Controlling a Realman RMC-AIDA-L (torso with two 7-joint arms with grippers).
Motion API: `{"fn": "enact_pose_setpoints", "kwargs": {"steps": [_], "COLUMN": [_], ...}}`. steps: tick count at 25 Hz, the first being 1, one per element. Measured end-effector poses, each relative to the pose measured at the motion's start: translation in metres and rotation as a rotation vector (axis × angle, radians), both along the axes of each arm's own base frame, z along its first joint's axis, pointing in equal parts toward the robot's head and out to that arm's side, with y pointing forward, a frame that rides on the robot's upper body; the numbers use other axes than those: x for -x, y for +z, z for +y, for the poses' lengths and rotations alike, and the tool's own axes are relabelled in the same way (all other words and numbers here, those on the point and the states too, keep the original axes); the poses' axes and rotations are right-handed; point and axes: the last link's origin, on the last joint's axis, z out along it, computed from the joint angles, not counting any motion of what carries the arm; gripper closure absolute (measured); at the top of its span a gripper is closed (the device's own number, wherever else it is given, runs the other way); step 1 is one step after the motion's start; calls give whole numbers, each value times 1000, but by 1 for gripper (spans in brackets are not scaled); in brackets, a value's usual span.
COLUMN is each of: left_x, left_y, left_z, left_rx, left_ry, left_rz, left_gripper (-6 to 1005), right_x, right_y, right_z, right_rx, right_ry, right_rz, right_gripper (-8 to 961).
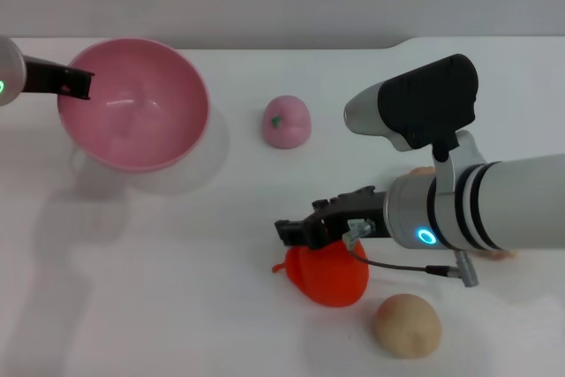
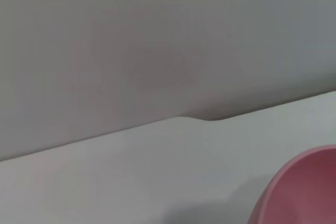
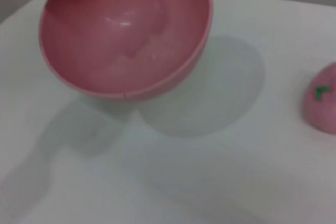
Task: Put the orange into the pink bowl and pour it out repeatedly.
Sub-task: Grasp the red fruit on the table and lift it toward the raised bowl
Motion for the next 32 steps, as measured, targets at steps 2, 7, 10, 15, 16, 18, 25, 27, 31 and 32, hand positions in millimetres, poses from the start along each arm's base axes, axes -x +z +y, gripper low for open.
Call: {"fn": "enact_pose_setpoints", "kwargs": {"steps": [2,7,10,15,16,18,25,27,31,32], "left_x": [-2,-6,-8,-9,-9,-9,-11,-11,-12,-12], "left_y": [-1,-2,-2,-4,-4,-4,-4,-3,-2,-2], "left_z": [2,6,6,6,6,6,7,8,9,9], "left_rx": [3,3,5,10,11,13,10,8,10,10], "left_ry": [-7,-20,-26,-29,-28,-28,-35,-36,-45,-45], "left_rz": [1,-1,-2,-1,-1,0,0,1,7,7], "left_gripper": [952,952,952,952,952,952,952,952,952,952], "right_x": [-4,-9,-9,-13,-14,-16,-18,-18,-18,-18], "right_y": [0,-2,-2,-5,-6,-9,-9,-8,-7,-7], "right_z": [1,2,2,2,1,1,2,3,4,4], "right_rx": [-11,-14,-11,1,5,15,8,7,10,11], "right_ry": [-14,-34,-35,-52,-58,-67,-94,-92,-69,-63], "right_rz": [-18,-40,-43,-52,-56,-65,-68,-72,-89,-92], "right_gripper": [336,343,360,389,395,407,447,459,482,488]}}
